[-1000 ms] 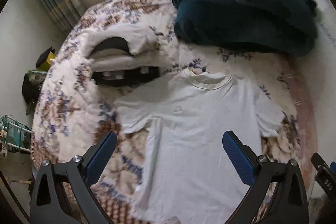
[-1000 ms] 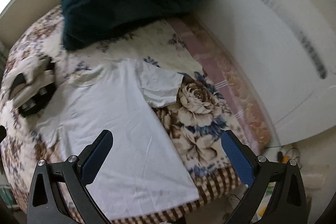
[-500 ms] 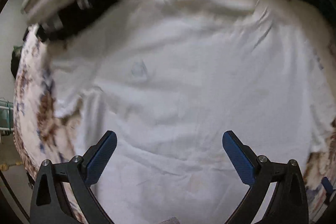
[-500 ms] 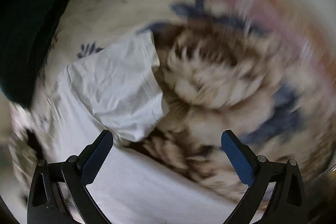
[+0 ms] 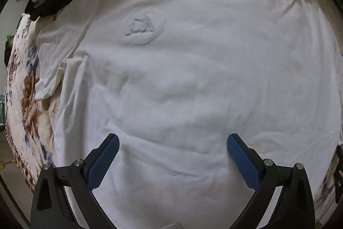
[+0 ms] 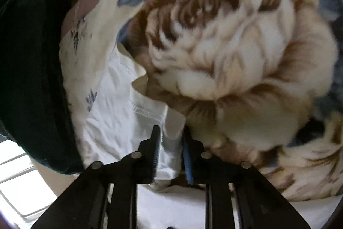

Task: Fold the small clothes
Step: 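Lower the right tool to the T-shirt sleeve and close on it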

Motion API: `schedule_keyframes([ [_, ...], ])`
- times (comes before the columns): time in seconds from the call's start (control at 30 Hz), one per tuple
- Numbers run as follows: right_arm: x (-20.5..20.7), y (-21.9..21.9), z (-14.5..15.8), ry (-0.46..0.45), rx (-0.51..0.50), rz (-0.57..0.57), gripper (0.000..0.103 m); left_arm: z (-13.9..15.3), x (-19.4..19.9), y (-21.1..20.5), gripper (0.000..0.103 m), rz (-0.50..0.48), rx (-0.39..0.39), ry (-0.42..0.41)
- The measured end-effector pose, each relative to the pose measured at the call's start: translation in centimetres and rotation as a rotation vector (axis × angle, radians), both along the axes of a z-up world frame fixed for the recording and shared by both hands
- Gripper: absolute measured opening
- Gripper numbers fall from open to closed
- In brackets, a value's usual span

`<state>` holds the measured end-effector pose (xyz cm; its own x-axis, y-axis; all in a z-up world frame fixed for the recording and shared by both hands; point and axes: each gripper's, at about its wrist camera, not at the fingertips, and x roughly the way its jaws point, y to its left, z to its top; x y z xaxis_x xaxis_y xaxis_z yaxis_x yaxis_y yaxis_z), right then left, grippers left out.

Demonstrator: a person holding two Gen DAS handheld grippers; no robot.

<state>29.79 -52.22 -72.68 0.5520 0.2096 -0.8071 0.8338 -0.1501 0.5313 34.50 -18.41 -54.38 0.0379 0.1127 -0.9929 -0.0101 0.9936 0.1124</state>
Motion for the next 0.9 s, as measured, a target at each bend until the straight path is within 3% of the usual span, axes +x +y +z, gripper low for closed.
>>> schedule_keyframes([
  [0.03, 0.2, 0.1, -0.2, -0.034, 0.023, -0.005, 0.052, 0.2, 0.1, 0.4, 0.103, 0.006, -0.002, -0.002],
  [0.07, 0.6, 0.2, -0.4, -0.066, 0.041, -0.001, 0.06, 0.3, 0.1, 0.7, 0.103, 0.011, -0.003, -0.003],
  [0.13, 1.7, 0.9, -0.4, -0.068, 0.032, 0.021, 0.06, 0.6, 1.0, 1.4, 0.103, 0.024, -0.008, -0.003],
  [0.2, 2.4, 1.3, 0.5, -0.031, -0.039, 0.023, 0.038, 0.9, 1.1, 2.1, 0.103, 0.037, -0.008, -0.009],
  [0.23, 3.0, 1.4, 1.0, -0.003, -0.078, 0.036, 0.018, 0.7, 1.7, 3.2, 0.103, 0.048, -0.013, -0.013],
  [0.27, 3.2, 1.0, 1.3, 0.015, -0.11, 0.047, 0.011, 0.8, 1.7, 3.7, 0.103, 0.058, -0.016, -0.014],
  [0.37, 5.9, 2.1, 4.9, 0.074, -0.314, 0.158, 0.007, 1.6, 1.9, 6.0, 0.103, 0.097, -0.025, -0.031],
  [0.47, 11.5, 6.1, 9.3, 0.12, -0.607, 0.435, 0.007, 2.7, 1.6, 8.9, 0.103, 0.147, -0.019, -0.058],
  [0.53, 15.6, 11.2, 11.3, 0.125, -0.788, 0.66, 0.007, 3.3, 1.2, 10.9, 0.103, 0.18, -0.015, -0.074],
  [0.6, 18.8, 17.8, 11.8, 0.131, -0.955, 0.917, 0.006, 4.1, 0.6, 13.3, 0.103, 0.224, -0.011, -0.09],
  [0.7, 21.8, 29.2, 9.9, 0.108, -1.186, 1.295, 0.005, 4.8, 0.0, 15.9, 0.103, 0.266, 0.005, -0.089],
  [0.8, 21.5, 36.3, 7.1, 0.108, -1.317, 1.53, 0.005, 4.2, -1.2, 18.5, 0.103, 0.296, 0.023, -0.072],
  [0.9, 19.9, 38.9, 4.8, 0.13, -1.326, 1.64, 0.005, 2.7, -2.2, 20.4, 0.103, 0.321, 0.031, -0.055],
])
